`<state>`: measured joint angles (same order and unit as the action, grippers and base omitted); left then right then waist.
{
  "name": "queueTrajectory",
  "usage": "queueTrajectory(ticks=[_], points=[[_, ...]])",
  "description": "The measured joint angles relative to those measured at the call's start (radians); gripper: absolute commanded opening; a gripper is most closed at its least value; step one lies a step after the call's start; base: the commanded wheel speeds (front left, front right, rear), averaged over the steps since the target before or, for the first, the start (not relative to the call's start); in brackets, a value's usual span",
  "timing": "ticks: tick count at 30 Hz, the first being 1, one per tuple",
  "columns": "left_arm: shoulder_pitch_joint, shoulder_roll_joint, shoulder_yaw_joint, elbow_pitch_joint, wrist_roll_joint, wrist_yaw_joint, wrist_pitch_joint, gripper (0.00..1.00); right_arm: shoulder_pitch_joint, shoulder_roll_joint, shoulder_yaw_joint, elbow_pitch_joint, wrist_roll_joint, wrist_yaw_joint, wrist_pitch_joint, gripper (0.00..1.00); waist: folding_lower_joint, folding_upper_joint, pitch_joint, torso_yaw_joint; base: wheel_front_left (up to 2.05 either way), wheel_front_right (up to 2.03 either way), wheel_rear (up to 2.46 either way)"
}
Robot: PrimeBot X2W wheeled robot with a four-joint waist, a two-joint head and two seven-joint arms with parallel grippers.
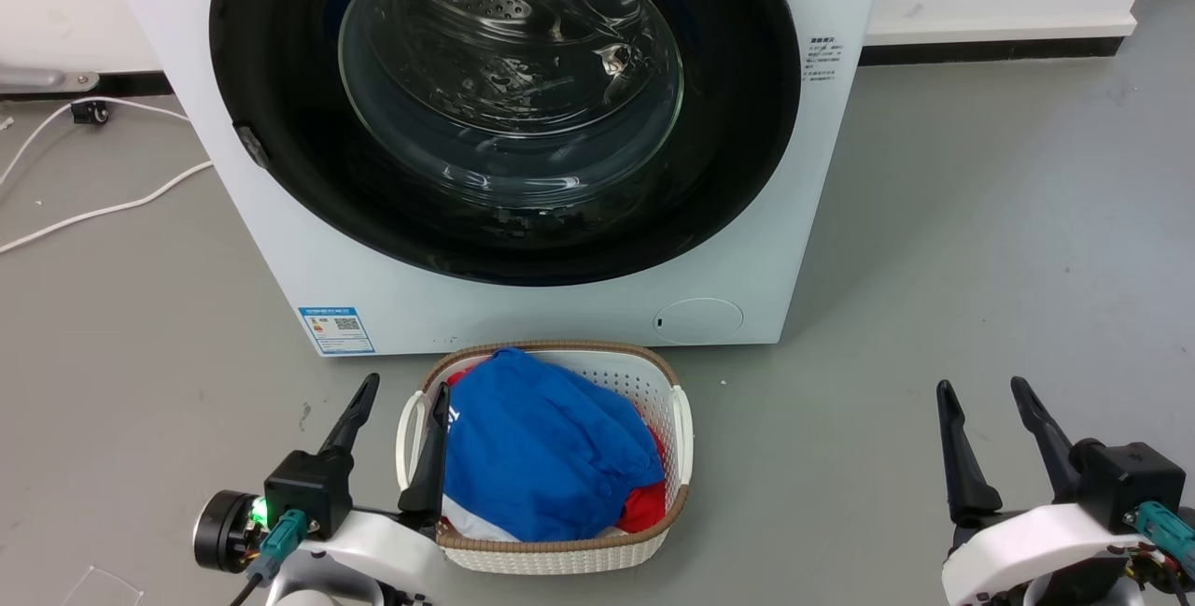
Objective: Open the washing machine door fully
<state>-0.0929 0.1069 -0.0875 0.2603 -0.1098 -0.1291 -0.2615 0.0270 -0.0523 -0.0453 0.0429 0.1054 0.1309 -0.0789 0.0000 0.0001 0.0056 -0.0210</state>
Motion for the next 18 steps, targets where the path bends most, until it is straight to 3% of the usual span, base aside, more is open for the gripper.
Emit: queueTrajectory(ticks=[15,16,18], points=[[0.0,-0.011,0.018,0.009,-0.013,0.0,-0.002,1.0,0.0,0.0,0.008,0.02,0.006,0.0,-0.008,1.0,0.0,0.0,-0.007,-0.006,0.0,0.0,0.0],[0.0,-0.011,0.019,0.01,-0.013,0.0,-0.002,1.0,0.0,0.0,0.008,0.02,0.006,0.0,-0.007,0.49,0.0,0.0,-0.007,-0.006,0.0,0.0,0.0],[0.0,-0.012,0.021,0.012,-0.013,0.0,-0.002,1.0,0.0,0.0,0.009,0.021,0.008,0.0,-0.004,0.0,0.0,0.0,-0.006,-0.006,0.0,0.0,0.0]])
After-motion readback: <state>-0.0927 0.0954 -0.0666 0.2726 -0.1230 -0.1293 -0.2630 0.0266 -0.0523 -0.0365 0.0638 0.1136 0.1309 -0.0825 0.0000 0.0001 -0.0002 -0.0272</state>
